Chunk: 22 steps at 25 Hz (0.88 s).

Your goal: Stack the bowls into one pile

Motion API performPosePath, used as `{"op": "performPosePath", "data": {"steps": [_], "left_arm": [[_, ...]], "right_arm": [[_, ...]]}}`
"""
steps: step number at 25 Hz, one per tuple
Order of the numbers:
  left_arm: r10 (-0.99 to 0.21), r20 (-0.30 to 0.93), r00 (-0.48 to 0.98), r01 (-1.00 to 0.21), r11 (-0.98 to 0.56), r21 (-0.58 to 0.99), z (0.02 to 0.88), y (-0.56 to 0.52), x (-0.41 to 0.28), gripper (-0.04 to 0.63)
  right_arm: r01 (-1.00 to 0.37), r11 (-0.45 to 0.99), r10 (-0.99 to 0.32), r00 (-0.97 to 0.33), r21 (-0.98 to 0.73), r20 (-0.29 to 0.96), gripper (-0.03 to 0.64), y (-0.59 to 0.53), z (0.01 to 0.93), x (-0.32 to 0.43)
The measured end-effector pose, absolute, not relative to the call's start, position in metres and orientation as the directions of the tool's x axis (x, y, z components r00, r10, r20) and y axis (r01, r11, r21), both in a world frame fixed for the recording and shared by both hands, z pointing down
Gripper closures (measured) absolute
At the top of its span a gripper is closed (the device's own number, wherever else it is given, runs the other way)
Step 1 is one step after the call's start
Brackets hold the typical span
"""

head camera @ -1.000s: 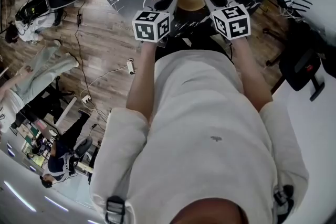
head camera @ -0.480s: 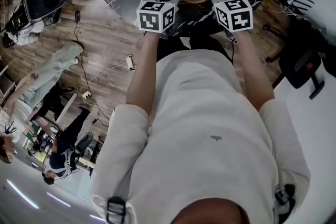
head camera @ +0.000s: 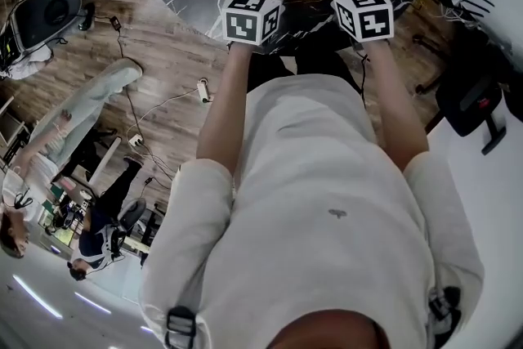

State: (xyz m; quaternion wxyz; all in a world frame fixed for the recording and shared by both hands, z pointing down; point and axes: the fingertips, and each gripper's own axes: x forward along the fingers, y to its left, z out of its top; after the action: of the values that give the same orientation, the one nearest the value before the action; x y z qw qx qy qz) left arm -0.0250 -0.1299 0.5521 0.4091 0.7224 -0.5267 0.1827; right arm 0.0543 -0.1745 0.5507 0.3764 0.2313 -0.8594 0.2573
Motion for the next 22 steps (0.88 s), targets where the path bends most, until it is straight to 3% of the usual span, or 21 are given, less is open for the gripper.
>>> {"op": "performPosePath", "data": {"steps": [7,14,22], "left_arm": [[-0.606,0.71,0.357,-0.922,-0.105,0.374,0.559,-0.135,-0.028,0.571],[-0.612,0.715,0.339,-0.929,-0.099,0.355,0.56,-0.135,-0.032,0.495],[-0.645,0.698,0.311,-0.935,-0.077,0.345,0.548,-0.128,-0.049,0.486]], "right_arm": [[-0.585,0.763,-0.19,-0.607,-0.273,0.772,0.55,-0.18,0.559,0.052],[-0.582,0.768,-0.193,-0.61,-0.268,0.769,0.538,-0.183,0.558,0.05],[-0.588,0.766,-0.211,-0.612,-0.26,0.762,0.533,-0.183,0.55,0.052]]}}
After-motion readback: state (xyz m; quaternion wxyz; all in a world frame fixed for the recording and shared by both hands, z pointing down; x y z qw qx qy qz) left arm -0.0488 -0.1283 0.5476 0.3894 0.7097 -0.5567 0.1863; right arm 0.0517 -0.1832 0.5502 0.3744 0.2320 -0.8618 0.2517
